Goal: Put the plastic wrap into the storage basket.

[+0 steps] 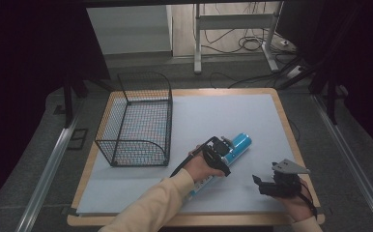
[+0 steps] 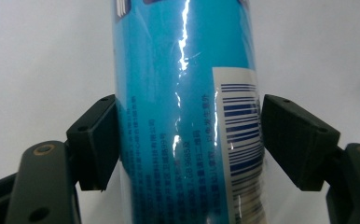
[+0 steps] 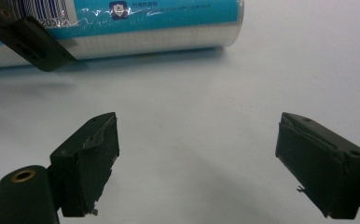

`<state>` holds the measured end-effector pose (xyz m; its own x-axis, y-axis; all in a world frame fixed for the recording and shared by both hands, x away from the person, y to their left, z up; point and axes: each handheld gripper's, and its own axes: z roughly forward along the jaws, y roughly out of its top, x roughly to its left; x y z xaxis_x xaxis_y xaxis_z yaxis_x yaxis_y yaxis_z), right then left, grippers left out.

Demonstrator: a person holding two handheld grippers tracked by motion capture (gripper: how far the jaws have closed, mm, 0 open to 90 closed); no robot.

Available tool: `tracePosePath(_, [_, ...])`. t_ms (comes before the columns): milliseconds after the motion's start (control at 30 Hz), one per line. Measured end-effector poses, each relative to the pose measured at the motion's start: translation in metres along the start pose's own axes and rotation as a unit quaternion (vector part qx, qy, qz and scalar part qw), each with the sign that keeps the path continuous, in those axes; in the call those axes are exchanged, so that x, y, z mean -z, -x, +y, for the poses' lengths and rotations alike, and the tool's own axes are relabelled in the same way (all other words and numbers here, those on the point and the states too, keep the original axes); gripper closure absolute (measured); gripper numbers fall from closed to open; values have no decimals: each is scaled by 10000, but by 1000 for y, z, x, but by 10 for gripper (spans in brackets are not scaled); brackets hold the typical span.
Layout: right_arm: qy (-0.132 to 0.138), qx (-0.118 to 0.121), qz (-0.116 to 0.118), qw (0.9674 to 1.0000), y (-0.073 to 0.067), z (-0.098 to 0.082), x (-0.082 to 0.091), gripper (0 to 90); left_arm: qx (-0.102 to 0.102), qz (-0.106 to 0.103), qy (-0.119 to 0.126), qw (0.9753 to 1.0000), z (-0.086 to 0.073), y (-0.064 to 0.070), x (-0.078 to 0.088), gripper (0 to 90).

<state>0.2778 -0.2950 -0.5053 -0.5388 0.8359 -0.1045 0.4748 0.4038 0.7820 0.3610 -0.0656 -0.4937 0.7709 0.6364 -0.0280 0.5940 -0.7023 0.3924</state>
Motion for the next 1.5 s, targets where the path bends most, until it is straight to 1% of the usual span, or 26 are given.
tracePosePath(133, [-11, -3, 0, 10000, 0, 0, 0, 137, 9, 41, -75, 10000, 1, -1, -3, 257])
tracePosePath(200, [-14, 8, -2, 10000, 0, 0, -1, 137, 67, 9, -133, 9999, 2, -4, -7, 260])
tracePosePath(333, [2, 25, 0, 10000, -1, 1, 0, 137, 50, -71, -226, 9997, 3, -6, -7, 295])
tracePosePath(367, [4, 27, 0, 10000, -1, 1, 0, 137, 6, 1, -215, 9998, 4, -4, -6, 295])
tracePosePath(400, [4, 30, 10, 10000, 0, 1, 1, 137, -8, 26, -256, 9997, 4, -3, -6, 304])
tracePosePath(467, [14, 9, -12, 10000, 1, 0, 0, 137, -19, 29, -297, 9996, 6, -4, -6, 304])
tracePosePath(533, [18, 6, -15, 10000, 1, 0, 0, 137, 18, -84, -330, 9994, 7, -7, -6, 305])
tracePosePath(567, [29, 20, -15, 10000, 1, 1, 1, 137, 90, -236, -336, 9991, 7, -11, -6, 307])
tracePosePath(600, [29, 20, -15, 10000, 1, 1, 1, 137, 90, -236, -336, 9991, 7, -11, -6, 308])
tracePosePath(633, [35, 12, -14, 10000, 1, 1, 1, 137, 162, -341, -317, 9988, 6, -15, -6, 308])
tracePosePath(667, [44, 9, -14, 10000, 1, 1, 2, 137, 192, -380, -268, 9987, 6, -17, -6, 310])
tracePosePath(833, [47, 0, -21, 10000, 2, 0, 1, 137, 175, -419, -308, 9985, 7, -19, -6, 312])
tracePosePath(933, [63, 1, -27, 10000, 2, 1, 2, 137, 103, -424, -385, 9983, 9, -21, -5, 314])
tracePosePath(967, [63, 1, -27, 10000, 2, 1, 2, 137, 61, -414, -456, 9981, 9, -22, -4, 314])
tracePosePath(1000, [62, 6, -34, 10000, 3, 1, 2, 137, -30, -397, -483, 9980, 11, -24, 0, 315])
tracePosePath(1033, [59, 4, -31, 10000, 3, 1, 2, 137, -46, -395, -469, 9981, 11, -25, 3, 315])
tracePosePath(1067, [56, 12, -34, 10000, 3, 0, 2, 137, -1, -423, -415, 9982, 12, -27, 6, 315])
tracePosePath(1100, [61, 5, -35, 10000, 3, 0, 2, 137, -1, -423, -415, 9982, 12, -27, 6, 315])
tracePosePath(1133, [59, 1, -39, 10000, 3, 1, 2, 137, -33, -423, -370, 9984, 12, -28, 12, 315])
tracePosePath(1167, [64, 0, -42, 10000, 3, 1, 2, 137, -33, -423, -370, 9984, 12, -28, 12, 315])
tracePosePath(1200, [74, -12, -44, 10000, 3, 1, 2, 137, -107, -344, -365, 9987, 13, -27, 16, 316])
tracePosePath(1233, [74, -12, -44, 10000, 3, 1, 2, 137, -158, -316, -394, 9986, 14, -27, 19, 316])
tracePosePath(1333, [69, 2, -36, 10000, 3, 1, 2, 137, -210, -385, -347, 9984, 15, -28, 29, 316])
tracePosePath(1367, [79, 20, -48, 10000, 2, 1, 2, 137, -255, -401, -328, 9983, 17, -29, 35, 316])
tracePosePath(1400, [82, 19, -50, 10000, 2, 1, 2, 137, -255, -401, -328, 9983, 17, -29, 35, 316])
tracePosePath(1500, [77, 12, -51, 10000, 3, 1, 2, 137, -286, -373, -281, 9985, 18, -30, 44, 316])
